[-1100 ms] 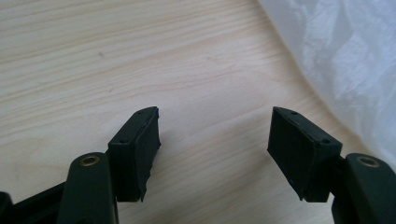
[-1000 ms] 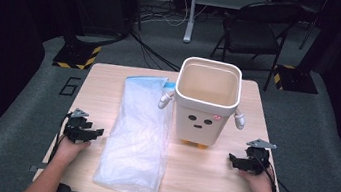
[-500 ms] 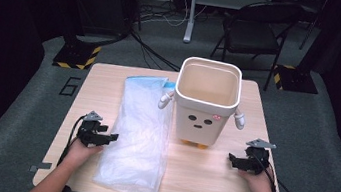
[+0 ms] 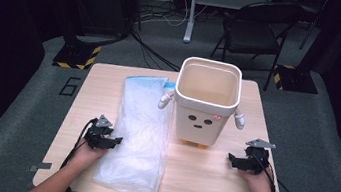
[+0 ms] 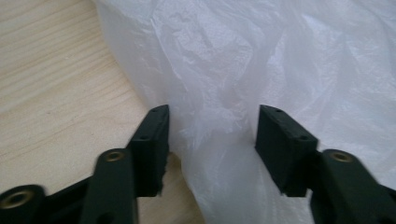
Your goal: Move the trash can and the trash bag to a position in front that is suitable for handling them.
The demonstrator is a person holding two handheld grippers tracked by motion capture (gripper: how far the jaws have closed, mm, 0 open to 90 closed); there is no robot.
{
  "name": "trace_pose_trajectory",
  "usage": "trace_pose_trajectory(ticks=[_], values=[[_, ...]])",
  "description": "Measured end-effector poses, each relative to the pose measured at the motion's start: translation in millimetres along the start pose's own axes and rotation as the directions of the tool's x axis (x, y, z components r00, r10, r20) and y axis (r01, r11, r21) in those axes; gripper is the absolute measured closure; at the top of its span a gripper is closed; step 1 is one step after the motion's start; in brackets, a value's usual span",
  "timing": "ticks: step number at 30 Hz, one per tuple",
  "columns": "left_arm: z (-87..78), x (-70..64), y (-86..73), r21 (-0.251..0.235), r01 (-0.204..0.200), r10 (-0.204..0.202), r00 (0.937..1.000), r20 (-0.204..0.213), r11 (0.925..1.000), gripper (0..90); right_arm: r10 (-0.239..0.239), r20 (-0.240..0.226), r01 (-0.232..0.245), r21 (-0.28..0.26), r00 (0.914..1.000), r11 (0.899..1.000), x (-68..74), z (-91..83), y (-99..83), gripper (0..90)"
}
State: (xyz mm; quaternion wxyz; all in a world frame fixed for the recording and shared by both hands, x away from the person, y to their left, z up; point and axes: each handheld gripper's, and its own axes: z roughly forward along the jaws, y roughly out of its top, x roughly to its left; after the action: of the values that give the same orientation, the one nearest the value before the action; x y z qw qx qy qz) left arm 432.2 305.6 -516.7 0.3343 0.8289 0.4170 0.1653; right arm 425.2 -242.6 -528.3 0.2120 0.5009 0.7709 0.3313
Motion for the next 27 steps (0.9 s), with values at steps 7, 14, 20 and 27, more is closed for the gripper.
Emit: trace_pose_trajectory(ticks=[7, 14, 20, 27], values=[[-1.3, 1.3, -2.8, -0.023, -0.008, 0.008, 0.9998, 0.017, 0.9997, 76.9, -0.001, 0.000, 0.001, 0.002, 1.0000, 1.000, 0.1, 0.1, 0.2, 4.1], [-5.9, 11.9, -5.5, -0.025, 0.040, -0.040, 0.9991, 0.017, 0.9989, 86.4, 0.003, 0.001, -0.003, 0.002, 1.0000, 1.000, 0.4, 0.2, 0.4, 4.2], [-11.0, 20.1, -7.4, -0.039, 0.080, -0.080, 0.9967, -0.011, 0.9961, 87.6, 0.002, 0.001, -0.002, 0.001, 1.0000, 1.000, 0.2, 0.2, 0.3, 4.2], [-17.0, 30.7, -10.8, -0.055, 0.119, -0.121, 0.9922, -0.031, 0.9914, 88.7, 0.002, 0.001, -0.002, 0.002, 1.0000, 1.000, 0.2, 0.2, 0.3, 4.3]])
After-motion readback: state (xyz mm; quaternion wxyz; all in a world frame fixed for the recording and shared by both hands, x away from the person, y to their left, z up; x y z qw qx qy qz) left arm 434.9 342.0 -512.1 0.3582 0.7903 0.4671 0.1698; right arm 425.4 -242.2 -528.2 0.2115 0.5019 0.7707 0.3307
